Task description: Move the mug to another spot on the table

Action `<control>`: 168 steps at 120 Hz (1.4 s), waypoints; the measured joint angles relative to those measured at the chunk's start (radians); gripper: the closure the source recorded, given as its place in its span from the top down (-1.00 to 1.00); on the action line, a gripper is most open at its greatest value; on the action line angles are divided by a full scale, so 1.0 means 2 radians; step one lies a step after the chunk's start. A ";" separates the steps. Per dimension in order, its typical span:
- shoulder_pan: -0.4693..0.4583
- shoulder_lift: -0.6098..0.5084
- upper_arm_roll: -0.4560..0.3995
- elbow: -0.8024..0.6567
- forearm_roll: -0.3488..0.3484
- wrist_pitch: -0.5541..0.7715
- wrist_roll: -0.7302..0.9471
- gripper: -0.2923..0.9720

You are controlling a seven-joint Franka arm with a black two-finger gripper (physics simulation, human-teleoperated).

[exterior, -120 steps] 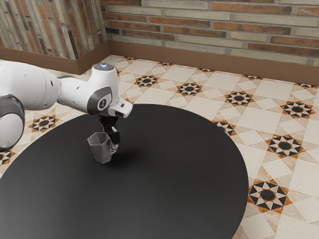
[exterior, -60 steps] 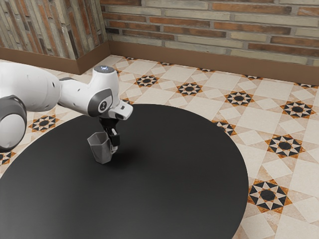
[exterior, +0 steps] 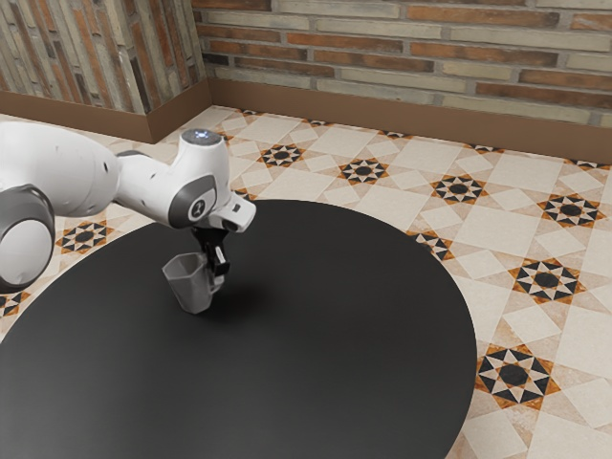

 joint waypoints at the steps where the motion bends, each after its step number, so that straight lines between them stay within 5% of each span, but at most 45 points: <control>1: 0.000 0.000 0.000 0.000 0.000 0.000 -0.001 -0.26; 20: -0.001 -0.001 0.001 0.016 0.011 -0.017 -0.016 -0.45; 79: -0.004 -0.001 -0.006 0.055 -0.005 -0.177 -0.091 -0.60; 168: -0.012 -0.011 -0.064 0.010 -0.041 -0.204 -0.320 -0.68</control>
